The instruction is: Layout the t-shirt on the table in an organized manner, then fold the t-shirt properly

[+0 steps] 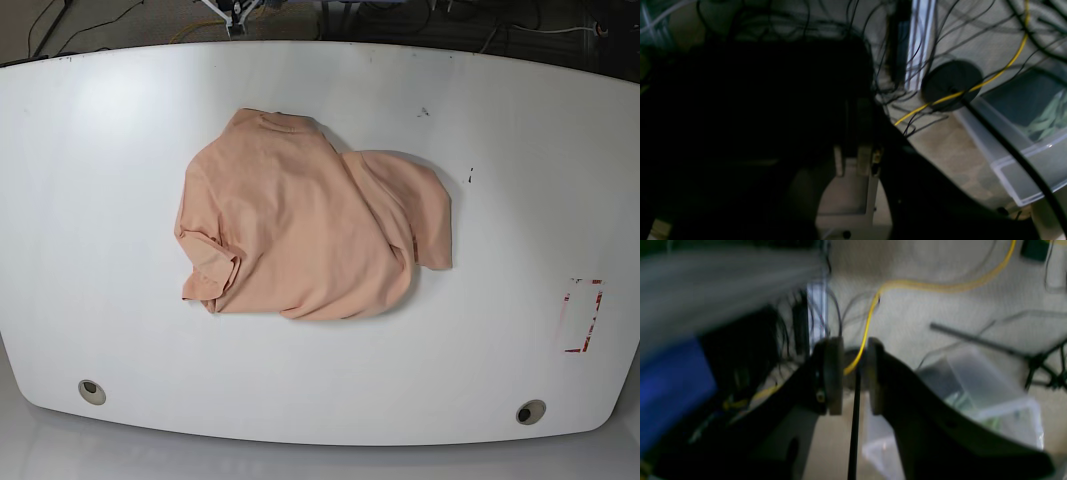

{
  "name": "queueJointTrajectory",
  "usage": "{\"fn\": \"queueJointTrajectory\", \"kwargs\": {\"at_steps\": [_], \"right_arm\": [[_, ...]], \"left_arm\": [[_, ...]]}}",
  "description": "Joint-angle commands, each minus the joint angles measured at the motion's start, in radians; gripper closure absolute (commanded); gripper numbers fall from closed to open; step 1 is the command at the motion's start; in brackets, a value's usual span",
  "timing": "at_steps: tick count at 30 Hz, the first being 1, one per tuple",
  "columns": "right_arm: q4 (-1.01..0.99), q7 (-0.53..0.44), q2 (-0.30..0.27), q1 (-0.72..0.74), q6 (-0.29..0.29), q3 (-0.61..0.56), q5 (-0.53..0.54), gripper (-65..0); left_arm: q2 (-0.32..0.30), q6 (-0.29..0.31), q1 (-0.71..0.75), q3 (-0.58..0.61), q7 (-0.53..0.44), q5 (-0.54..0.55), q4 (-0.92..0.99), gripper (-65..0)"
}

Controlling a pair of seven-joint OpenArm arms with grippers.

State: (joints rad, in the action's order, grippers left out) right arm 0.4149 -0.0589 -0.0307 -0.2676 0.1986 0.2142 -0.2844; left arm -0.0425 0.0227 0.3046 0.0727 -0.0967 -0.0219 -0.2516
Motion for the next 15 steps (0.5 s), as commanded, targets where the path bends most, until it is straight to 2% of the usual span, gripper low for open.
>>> {"fn": "queueJointTrajectory", "kwargs": {"at_steps": [1,9,15], "right_arm": [[0.005,-0.008,-0.004,-0.003,0.003,0.000,0.001,-12.4],[0.022,-0.008,-0.004,-0.028,0.003,0.003,0.006,-12.2],[0.181,-0.003,-0.002,-0.117,0.005,0.003,0.007,-12.2]], "left_arm": [[-0.003,-0.002,0.009,0.002,-0.002,0.000,-0.001,-4.0],[-0.003,-0.002,0.011,0.000,-0.002,0.001,-0.021,-3.9],[-0.003,-0.002,0.040,-0.001,-0.002,0.001,-0.105,-3.9]]}}
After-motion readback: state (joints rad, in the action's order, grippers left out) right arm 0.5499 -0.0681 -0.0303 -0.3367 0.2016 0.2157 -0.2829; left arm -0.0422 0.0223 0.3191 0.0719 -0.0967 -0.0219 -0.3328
